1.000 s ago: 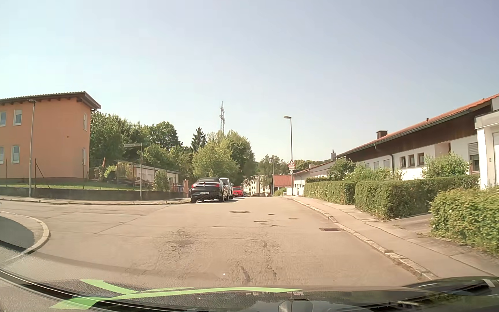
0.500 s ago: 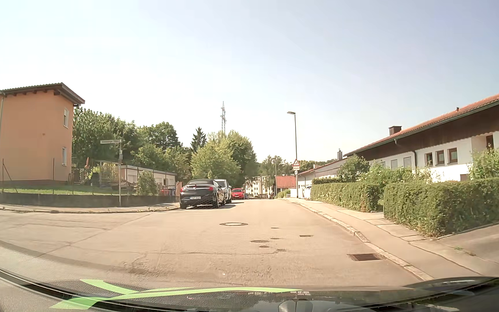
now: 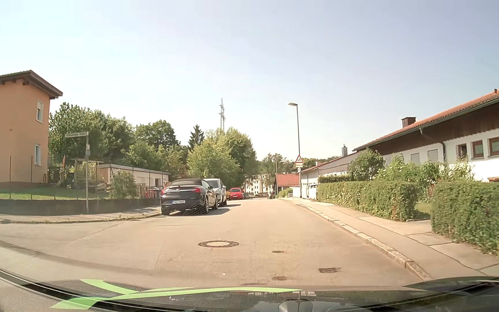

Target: Follow the waypoints while adhering to traffic rules and regulations

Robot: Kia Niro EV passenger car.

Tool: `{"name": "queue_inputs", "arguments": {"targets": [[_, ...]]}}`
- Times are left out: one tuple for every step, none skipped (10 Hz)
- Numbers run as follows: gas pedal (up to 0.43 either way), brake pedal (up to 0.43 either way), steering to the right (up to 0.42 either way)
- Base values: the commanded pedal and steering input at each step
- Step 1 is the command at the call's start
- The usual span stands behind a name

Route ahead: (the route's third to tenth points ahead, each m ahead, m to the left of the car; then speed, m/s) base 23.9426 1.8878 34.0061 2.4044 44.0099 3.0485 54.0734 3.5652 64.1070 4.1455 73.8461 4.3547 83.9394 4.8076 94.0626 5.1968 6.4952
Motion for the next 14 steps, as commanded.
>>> {"name": "queue_inputs", "arguments": {"targets": [[0.110,0.000,-0.004],[0.110,0.000,-0.004],[0.087,0.000,-0.004],[0.087,0.000,-0.004],[0.087,0.000,-0.004],[0.087,0.000,-0.004],[0.087,0.000,-0.004],[0.087,0.000,-0.004],[0.098,0.000,-0.004],[0.118,0.000,-0.004],[0.118,0.000,-0.004],[0.130,0.000,-0.006],[0.130,0.000,-0.008],[0.130,0.000,-0.009]]}}
